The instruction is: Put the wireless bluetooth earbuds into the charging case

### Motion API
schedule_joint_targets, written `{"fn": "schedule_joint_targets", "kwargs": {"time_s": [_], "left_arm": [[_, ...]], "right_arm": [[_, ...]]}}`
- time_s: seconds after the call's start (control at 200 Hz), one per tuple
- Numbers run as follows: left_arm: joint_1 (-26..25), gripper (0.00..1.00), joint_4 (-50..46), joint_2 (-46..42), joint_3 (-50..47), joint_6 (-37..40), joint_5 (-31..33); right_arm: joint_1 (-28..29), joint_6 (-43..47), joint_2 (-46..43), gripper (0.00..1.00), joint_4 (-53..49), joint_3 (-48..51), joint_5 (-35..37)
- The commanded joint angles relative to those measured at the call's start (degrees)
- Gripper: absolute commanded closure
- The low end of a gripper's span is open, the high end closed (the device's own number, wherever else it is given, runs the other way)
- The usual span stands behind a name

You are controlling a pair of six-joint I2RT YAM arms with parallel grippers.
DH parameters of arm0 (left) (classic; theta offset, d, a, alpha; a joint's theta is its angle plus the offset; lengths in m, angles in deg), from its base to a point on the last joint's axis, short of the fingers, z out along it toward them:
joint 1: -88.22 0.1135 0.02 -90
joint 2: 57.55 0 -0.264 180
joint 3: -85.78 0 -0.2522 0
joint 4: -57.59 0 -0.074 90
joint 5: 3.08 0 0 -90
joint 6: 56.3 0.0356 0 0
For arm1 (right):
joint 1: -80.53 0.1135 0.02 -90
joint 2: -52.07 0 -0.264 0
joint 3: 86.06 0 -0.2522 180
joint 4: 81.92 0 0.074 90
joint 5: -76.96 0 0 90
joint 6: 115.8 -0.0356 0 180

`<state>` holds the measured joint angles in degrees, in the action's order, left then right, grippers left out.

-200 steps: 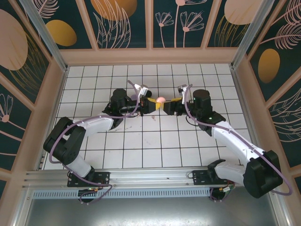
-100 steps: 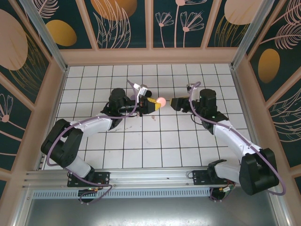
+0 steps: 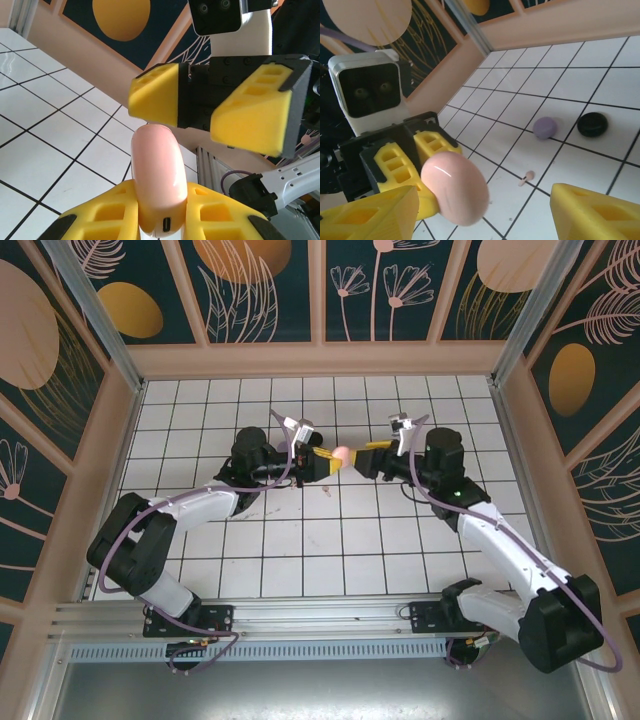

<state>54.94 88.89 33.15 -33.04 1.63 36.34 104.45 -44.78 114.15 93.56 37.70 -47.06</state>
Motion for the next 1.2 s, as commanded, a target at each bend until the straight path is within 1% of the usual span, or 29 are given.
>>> {"fn": "schedule_joint_targets", "kwargs": {"time_s": [0.0,0.23,0.4,0.616,0.731,0.941,1.196], "left_arm": [[-0.02,1.0,-0.1,0.18,1.95,1.39,-1.04],[-0.03,1.0,-0.41,0.18,2.72,1.47,-1.78],[-0.03,1.0,-0.32,-0.67,2.2,1.5,-2.42],[-0.03,1.0,0.29,-1.99,1.72,1.31,-2.63],[-0.03,1.0,0.31,-1.93,1.7,1.39,-2.5],[-0.03,1.0,1.38,-0.97,1.47,1.06,-2.59],[-0.03,1.0,3.09,-0.69,0.76,1.09,-2.65]], "right_arm": [[1.69,0.34,1.74,0.29,1.03,-2.08,0.0],[1.77,0.92,4.94,0.31,2.25,-1.06,2.32],[-0.89,0.39,6.4,0.34,3.95,0.8,3.65],[-3.48,-0.35,7.96,0.37,5.8,3.33,2.69],[-4.22,-0.53,6.28,0.37,4.82,3.59,1.95],[-4.59,0.79,-0.09,0.36,-0.3,3.39,0.81],[-4.47,-1.04,-2.87,0.36,-1.63,1.84,-4.47]]}}
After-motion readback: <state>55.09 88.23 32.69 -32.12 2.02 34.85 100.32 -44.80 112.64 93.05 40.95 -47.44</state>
